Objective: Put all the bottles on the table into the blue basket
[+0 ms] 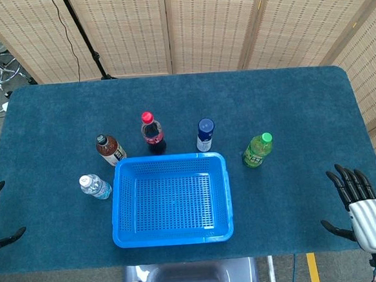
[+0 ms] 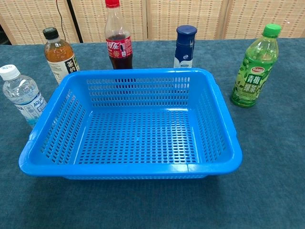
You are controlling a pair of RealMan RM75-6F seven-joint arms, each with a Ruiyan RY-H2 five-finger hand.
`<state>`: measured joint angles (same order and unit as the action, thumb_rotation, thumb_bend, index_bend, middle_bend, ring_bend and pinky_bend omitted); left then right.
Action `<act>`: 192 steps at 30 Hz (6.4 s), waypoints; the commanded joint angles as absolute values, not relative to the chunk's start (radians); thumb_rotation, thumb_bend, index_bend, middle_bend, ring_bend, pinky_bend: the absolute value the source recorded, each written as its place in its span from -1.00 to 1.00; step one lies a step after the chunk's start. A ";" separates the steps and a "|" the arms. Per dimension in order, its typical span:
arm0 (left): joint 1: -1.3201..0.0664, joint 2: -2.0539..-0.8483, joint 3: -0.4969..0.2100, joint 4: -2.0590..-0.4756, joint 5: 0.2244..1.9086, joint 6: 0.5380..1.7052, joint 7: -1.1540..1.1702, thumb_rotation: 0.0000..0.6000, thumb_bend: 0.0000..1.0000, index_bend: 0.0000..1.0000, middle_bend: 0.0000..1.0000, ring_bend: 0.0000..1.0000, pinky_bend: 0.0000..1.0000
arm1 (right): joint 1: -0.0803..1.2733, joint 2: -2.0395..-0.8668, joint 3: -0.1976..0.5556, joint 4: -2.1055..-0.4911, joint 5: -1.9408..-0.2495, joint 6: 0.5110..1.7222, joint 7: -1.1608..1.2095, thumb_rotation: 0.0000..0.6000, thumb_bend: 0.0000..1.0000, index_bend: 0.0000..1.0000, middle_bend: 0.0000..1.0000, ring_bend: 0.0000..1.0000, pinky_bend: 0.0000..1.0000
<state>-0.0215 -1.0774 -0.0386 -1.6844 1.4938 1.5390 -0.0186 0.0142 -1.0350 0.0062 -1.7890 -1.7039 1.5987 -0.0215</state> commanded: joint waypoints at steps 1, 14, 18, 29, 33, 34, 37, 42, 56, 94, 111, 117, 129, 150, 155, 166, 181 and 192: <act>-0.027 -1.080 -0.040 -1.676 1.493 1.531 -0.029 1.00 -0.98 -1.00 -1.00 -1.00 -1.00 | 0.014 -1.033 0.006 -1.789 -1.704 1.599 -0.020 1.00 -1.00 -1.00 -1.00 -1.00 -1.00; -0.163 -1.189 -0.043 -1.362 1.621 1.424 -0.525 1.00 -0.98 -1.00 -1.00 -1.00 -1.00 | 0.010 -1.022 0.007 -1.799 -1.696 1.604 -0.007 1.00 -1.00 -1.00 -1.00 -1.00 -1.00; -0.200 -1.304 -0.016 -1.157 1.663 1.416 -0.786 1.00 -0.98 -1.00 -1.00 -1.00 -1.00 | 0.009 -1.017 0.009 -1.805 -1.694 1.608 -0.001 1.00 -1.00 -1.00 -1.00 -1.00 -1.00; -0.260 -1.467 0.000 -0.978 1.671 1.400 -0.998 1.00 -0.96 -1.00 -1.00 -1.00 -1.00 | 0.005 -1.000 0.010 -1.808 -1.694 1.617 0.031 1.00 -1.00 -1.00 -1.00 -1.00 -1.00; -0.284 -1.505 -0.013 -0.968 1.652 1.386 -1.032 1.00 -0.96 -1.00 -1.00 -1.00 -1.00 | 0.004 -0.995 0.011 -1.808 -1.689 1.619 0.042 1.00 -1.00 -1.00 -1.00 -1.00 -1.00; -0.291 -1.515 -0.018 -0.971 1.646 1.382 -1.042 1.00 -0.96 -1.00 -1.00 -1.00 -1.00 | 0.004 -0.994 0.012 -1.808 -1.687 1.619 0.044 1.00 -1.00 -1.00 -1.00 -1.00 -1.00; -0.313 -1.534 -0.022 -0.983 1.632 1.353 -1.055 1.00 -0.96 -1.00 -1.00 -1.00 -1.00 | 0.005 -0.992 0.013 -1.809 -1.684 1.617 0.049 1.00 -1.00 -1.00 -1.00 -1.00 -1.00; -0.335 -1.559 -0.027 -0.992 1.613 1.321 -1.050 1.00 -0.90 -1.00 -1.00 -1.00 -1.00 | 0.006 -0.990 0.013 -1.808 -1.680 1.612 0.055 1.00 -1.00 -1.00 -1.00 -1.00 -1.00; -0.377 -1.635 -0.048 -0.956 1.553 1.255 -1.047 1.00 0.01 0.04 -0.35 -0.36 -0.24 | 0.010 -0.988 0.013 -1.810 -1.675 1.599 0.053 1.00 -1.00 -1.00 -1.00 -1.00 -1.00; -0.511 -1.463 0.008 -1.573 1.797 1.284 -0.636 1.00 0.08 0.11 -0.21 -0.33 -0.21 | 0.018 -0.996 0.009 -1.826 -1.651 1.560 0.008 1.00 -1.00 -1.00 -1.00 -1.00 -1.00; -0.522 -1.456 0.074 -1.568 1.750 1.242 -0.612 1.00 -0.91 -1.00 -1.00 -1.00 -1.00 | 0.020 -0.991 0.003 -1.828 -1.663 1.559 0.041 1.00 -1.00 -1.00 -1.00 -1.00 -1.00; -0.456 -1.375 0.086 -1.551 1.798 1.438 -0.715 1.00 -0.94 -1.00 -1.00 -1.00 -1.00 | 0.020 -0.995 0.001 -1.833 -1.664 1.556 0.023 1.00 -1.00 -1.00 -1.00 -1.00 -1.00; -0.339 -1.302 -0.061 -1.362 1.523 1.593 -0.991 1.00 -0.94 -1.00 -1.00 -1.00 -1.00 | 0.019 -1.002 -0.007 -1.842 -1.678 1.554 0.002 1.00 -1.00 -1.00 -1.00 -1.00 -1.00; -0.519 -1.562 -0.147 -0.945 1.386 1.117 -1.156 1.00 -0.94 -1.00 -1.00 -1.00 -1.00 | 0.031 -1.008 0.002 -1.843 -1.645 1.527 -0.006 1.00 -1.00 -1.00 -1.00 -1.00 -1.00; -0.573 -1.598 -0.161 -0.928 1.393 1.055 -1.137 1.00 -0.94 -1.00 -1.00 -1.00 -1.00 | 0.033 -1.008 0.005 -1.842 -1.634 1.521 -0.004 1.00 -1.00 -1.00 -1.00 -1.00 -1.00; -0.634 -1.681 -0.182 -0.862 1.395 0.995 -1.161 1.00 -0.62 -0.97 -1.00 -1.00 -0.97 | 0.035 -1.010 0.007 -1.842 -1.625 1.516 -0.010 1.00 -1.00 -1.00 -1.00 -1.00 -1.00; -0.599 -1.684 -0.289 -0.967 1.326 1.120 -1.071 1.00 0.31 0.27 -0.04 -0.27 -0.16 | 0.038 -1.010 0.007 -1.841 -1.619 1.510 -0.006 1.00 -1.00 -1.00 -1.00 -1.00 -1.00; -0.505 -1.460 -0.268 -1.296 1.528 1.401 -1.100 1.00 0.29 0.26 -0.04 -0.27 -0.16 | 0.036 -1.011 0.002 -1.846 -1.631 1.515 -0.016 1.00 -1.00 -1.00 -1.00 -1.00 -1.00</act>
<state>-0.5415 -1.5342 -0.2891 -1.2042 1.4378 1.3132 -1.0954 0.0360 -1.0111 0.0021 -1.8459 -1.6306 1.5146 -0.0160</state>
